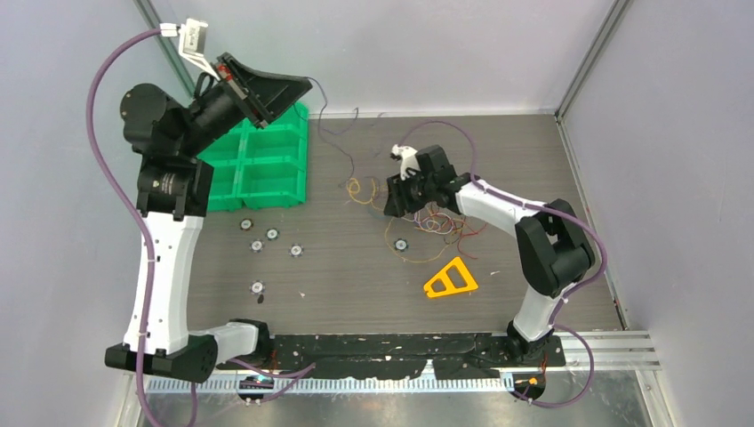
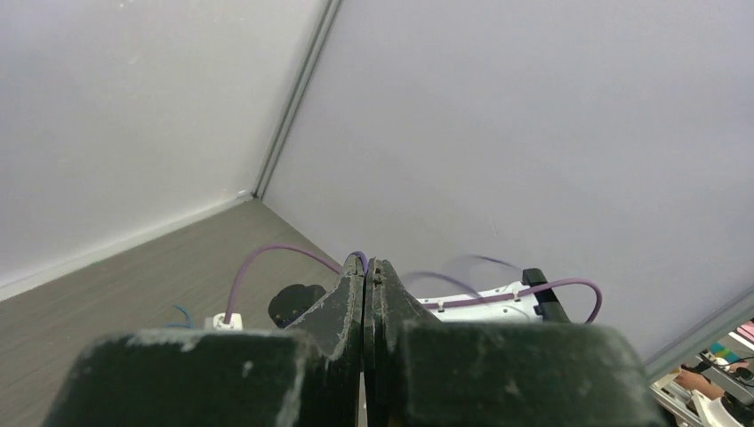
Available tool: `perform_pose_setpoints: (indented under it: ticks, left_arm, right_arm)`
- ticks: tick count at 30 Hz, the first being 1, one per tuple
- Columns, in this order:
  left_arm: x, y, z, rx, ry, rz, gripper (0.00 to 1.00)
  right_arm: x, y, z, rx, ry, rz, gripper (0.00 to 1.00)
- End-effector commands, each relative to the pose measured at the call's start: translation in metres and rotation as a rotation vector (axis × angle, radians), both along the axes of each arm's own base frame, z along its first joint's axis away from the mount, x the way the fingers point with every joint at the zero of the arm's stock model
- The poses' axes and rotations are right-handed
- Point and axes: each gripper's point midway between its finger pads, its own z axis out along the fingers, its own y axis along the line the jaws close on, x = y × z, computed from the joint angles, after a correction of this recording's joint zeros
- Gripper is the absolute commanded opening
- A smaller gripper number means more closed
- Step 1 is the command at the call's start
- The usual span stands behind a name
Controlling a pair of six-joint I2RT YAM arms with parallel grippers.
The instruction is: Untangle the cables
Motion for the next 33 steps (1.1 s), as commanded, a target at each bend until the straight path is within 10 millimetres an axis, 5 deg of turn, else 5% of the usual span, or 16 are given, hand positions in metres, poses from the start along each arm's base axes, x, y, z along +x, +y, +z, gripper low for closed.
perform_pose_setpoints:
  ticks: [1, 9, 13, 15, 19, 21, 27, 31, 33]
  left_arm:
    - [-0.017, 0.009, 0.022, -0.011, -0.065, -0.011, 0.00]
    - [-0.023, 0.016, 0.040, -0.023, -0.110, -0.010, 0.00]
    - [-0.023, 0.015, 0.039, -0.027, -0.095, -0.027, 0.00]
    - [-0.022, 0.014, 0.036, -0.036, -0.085, -0.033, 0.00]
    - [-0.019, 0.014, 0.035, -0.058, -0.079, -0.040, 0.00]
    - [-0.017, 0.014, 0.037, -0.065, -0.076, -0.038, 0.00]
    - [-0.008, 0.013, 0.034, -0.089, -0.046, -0.054, 0.00]
    - [-0.007, 0.012, 0.034, -0.083, -0.054, -0.058, 0.00]
    - [-0.008, 0.012, 0.036, -0.075, -0.063, -0.052, 0.00]
  right_arm:
    - [0.018, -0.024, 0.001, 0.002, -0.017, -0.026, 0.47]
    - [0.033, -0.069, -0.028, -0.082, 0.045, -0.089, 0.10]
    - [0.034, -0.081, -0.031, -0.118, 0.050, -0.058, 0.06]
    - [0.029, -0.072, -0.003, -0.065, -0.001, 0.019, 0.19]
    - [0.010, -0.042, 0.066, 0.104, -0.108, 0.159, 0.85]
    - [-0.001, -0.028, 0.095, 0.150, -0.172, 0.223, 0.95]
    - [-0.023, 0.029, 0.127, 0.204, -0.302, 0.287, 1.00]
    - [-0.001, 0.077, 0.150, 0.281, -0.460, 0.206, 1.00]
    - [0.009, 0.100, 0.143, 0.279, -0.487, 0.188, 1.00]
